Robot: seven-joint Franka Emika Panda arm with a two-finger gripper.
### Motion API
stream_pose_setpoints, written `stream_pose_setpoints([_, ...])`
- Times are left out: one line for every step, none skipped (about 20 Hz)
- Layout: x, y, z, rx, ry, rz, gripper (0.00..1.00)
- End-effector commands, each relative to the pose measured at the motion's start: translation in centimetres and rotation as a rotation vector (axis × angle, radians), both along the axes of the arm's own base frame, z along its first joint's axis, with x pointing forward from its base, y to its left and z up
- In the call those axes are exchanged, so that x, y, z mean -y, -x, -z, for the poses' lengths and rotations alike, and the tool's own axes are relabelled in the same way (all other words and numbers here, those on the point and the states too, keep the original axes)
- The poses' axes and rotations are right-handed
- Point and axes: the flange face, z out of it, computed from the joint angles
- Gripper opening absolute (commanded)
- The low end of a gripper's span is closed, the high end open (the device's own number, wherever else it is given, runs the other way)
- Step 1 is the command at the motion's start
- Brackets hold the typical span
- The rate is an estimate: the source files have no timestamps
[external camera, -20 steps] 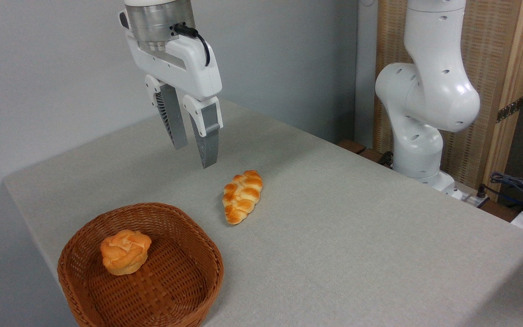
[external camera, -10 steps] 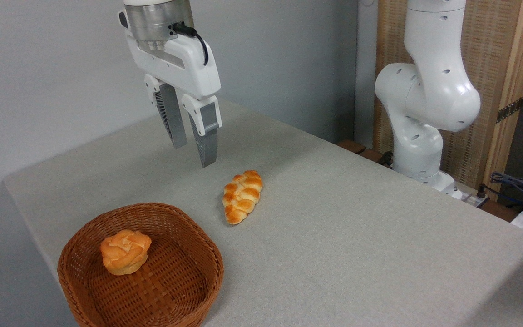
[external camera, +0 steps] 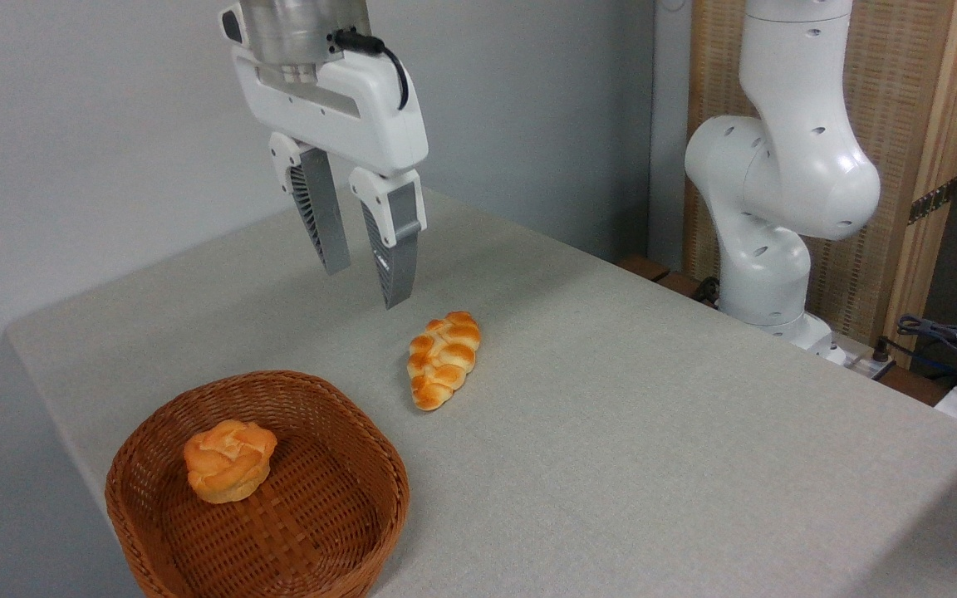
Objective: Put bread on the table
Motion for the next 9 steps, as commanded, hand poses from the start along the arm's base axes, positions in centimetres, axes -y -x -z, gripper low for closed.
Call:
stream_pose_setpoints([-0.17,0.12,-0.67,-0.014,-0.012,0.028,1.0])
stream_pose_setpoints([-0.5,0.09,-0.67,-0.014,-0.012,0.02,1.0])
stream_pose_setpoints([-0.5,0.09,-0.67,-0.014,-0.012,0.02,1.0])
stream_pose_setpoints([-0.5,0.09,-0.67,-0.014,-0.012,0.02,1.0])
stream_pose_setpoints([-0.49,0.09,-0.67,-0.014,-0.01,0.021,1.0])
stream_pose_setpoints([-0.49,0.09,-0.67,-0.014,-0.01,0.02,1.0])
stream_pose_setpoints([-0.49,0.07,-0.68,-0.013,-0.01,0.021,1.0])
stream_pose_setpoints([-0.57,0.07,-0.68,-0.013,-0.01,0.02,1.0])
stream_pose_setpoints([-0.64,0.06,-0.69,-0.013,-0.009,0.017,1.0])
